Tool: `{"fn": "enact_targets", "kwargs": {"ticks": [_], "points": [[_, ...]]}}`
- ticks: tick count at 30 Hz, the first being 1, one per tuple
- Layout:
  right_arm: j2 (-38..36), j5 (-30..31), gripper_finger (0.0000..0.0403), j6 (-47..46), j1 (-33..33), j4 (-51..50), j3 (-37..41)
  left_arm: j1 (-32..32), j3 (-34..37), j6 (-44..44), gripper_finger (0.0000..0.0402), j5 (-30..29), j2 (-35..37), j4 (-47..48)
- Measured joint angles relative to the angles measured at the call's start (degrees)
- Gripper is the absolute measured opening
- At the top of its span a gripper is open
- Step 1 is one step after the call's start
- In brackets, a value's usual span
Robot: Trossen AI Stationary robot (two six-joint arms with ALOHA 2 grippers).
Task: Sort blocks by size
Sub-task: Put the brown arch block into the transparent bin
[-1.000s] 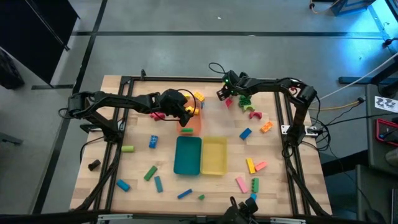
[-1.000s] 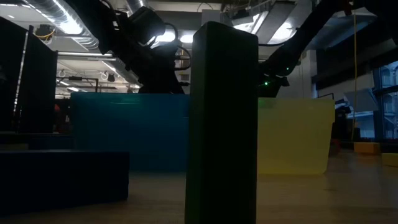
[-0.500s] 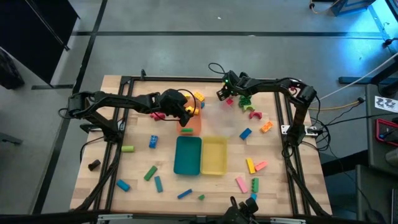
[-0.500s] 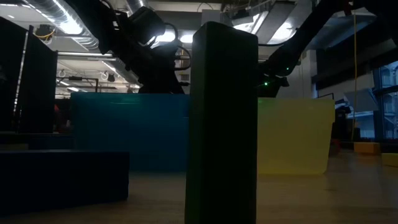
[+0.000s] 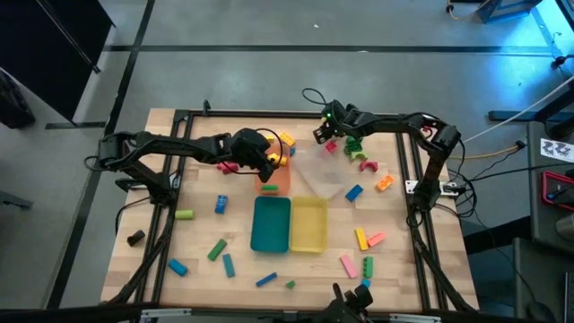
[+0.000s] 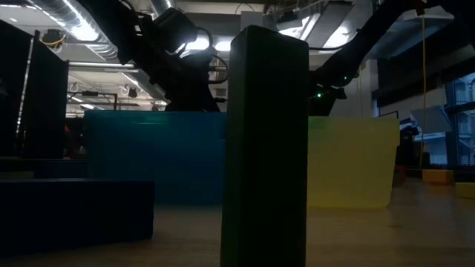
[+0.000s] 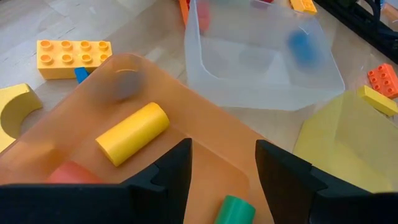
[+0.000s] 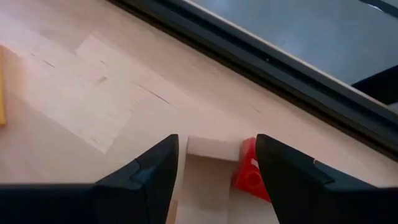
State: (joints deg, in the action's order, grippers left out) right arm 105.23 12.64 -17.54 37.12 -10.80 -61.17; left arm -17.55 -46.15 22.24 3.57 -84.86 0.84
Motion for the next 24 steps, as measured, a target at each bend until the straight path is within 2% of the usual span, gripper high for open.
{"fn": "enact_targets", "kwargs": {"ticks": [24], "points": [[0.07, 0.9, 0.0214, 0.02, -0.02, 0.77, 0.85, 0.01, 0.0, -0.47, 0.0162, 0.0, 0.0, 0.0]]}}
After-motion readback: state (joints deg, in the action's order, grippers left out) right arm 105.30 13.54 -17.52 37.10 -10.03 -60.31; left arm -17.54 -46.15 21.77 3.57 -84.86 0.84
